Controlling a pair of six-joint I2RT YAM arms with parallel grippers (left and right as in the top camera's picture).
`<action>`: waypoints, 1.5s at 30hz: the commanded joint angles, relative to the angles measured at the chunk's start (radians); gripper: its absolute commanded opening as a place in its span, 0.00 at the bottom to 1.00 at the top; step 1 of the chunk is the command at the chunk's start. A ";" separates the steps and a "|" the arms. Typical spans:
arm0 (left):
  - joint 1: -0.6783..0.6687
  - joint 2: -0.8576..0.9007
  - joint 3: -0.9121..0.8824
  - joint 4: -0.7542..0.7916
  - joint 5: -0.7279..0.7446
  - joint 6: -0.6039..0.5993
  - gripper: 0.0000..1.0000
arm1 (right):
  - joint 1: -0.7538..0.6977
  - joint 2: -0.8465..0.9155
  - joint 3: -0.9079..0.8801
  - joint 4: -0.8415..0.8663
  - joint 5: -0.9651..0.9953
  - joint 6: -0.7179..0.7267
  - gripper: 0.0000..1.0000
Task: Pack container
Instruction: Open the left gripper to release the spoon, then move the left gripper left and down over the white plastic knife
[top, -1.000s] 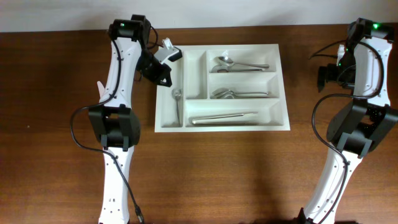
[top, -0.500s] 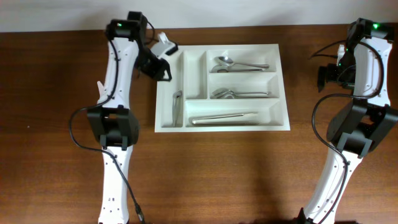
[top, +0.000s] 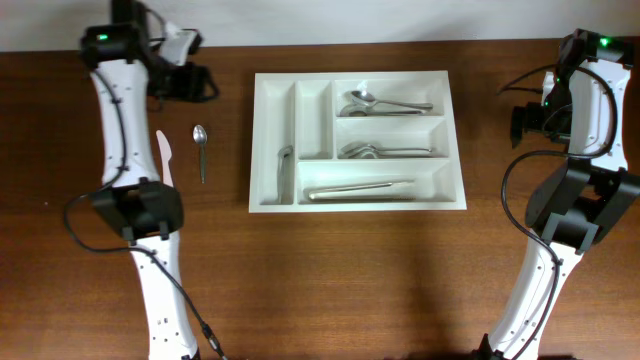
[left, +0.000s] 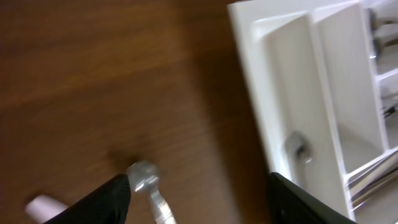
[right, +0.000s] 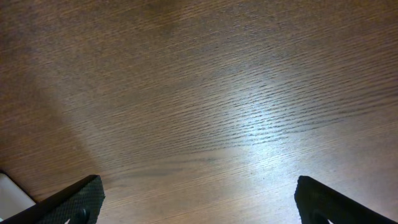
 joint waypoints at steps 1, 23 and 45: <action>0.034 -0.002 0.011 -0.060 -0.002 0.136 0.76 | -0.003 -0.043 0.001 0.000 0.009 0.001 0.99; 0.123 0.117 0.002 -0.072 0.211 0.153 0.83 | -0.003 -0.043 0.002 0.000 0.009 0.001 0.99; 0.196 0.140 0.005 -0.094 -0.306 -0.300 0.97 | -0.003 -0.043 0.002 0.000 0.009 0.001 0.99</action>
